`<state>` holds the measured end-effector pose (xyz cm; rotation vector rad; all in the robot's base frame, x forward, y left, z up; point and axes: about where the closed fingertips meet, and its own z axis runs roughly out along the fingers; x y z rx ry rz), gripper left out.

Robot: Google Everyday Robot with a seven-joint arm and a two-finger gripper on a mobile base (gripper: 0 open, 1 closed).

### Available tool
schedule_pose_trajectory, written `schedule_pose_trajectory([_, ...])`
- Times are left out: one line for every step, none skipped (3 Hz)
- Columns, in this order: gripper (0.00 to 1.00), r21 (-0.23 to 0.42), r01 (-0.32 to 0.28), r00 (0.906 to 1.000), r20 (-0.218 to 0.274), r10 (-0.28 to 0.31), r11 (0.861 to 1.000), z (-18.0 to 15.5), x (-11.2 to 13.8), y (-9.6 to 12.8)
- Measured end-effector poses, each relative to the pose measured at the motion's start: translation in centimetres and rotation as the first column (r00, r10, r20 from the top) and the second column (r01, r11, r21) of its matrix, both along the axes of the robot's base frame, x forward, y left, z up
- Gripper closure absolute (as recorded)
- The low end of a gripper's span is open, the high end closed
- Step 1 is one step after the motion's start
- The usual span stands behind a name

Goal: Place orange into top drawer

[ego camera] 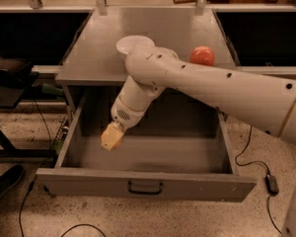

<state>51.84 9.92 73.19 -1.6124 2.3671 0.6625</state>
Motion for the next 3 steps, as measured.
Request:
schedule_pose_trajectory([0.81,-0.033,0.041,0.9984,-0.039,-0.042,0.999,-3.0,0.6,1.1])
schedule_pose_trajectory([0.58,-0.053,0.075,0.9945,-0.069,-0.078,0.996,-4.9,0.9,1.7])
schedule_pose_trajectory([0.35,-0.054,0.076,0.9943,-0.071,-0.08,0.996,-5.0,0.9,1.7])
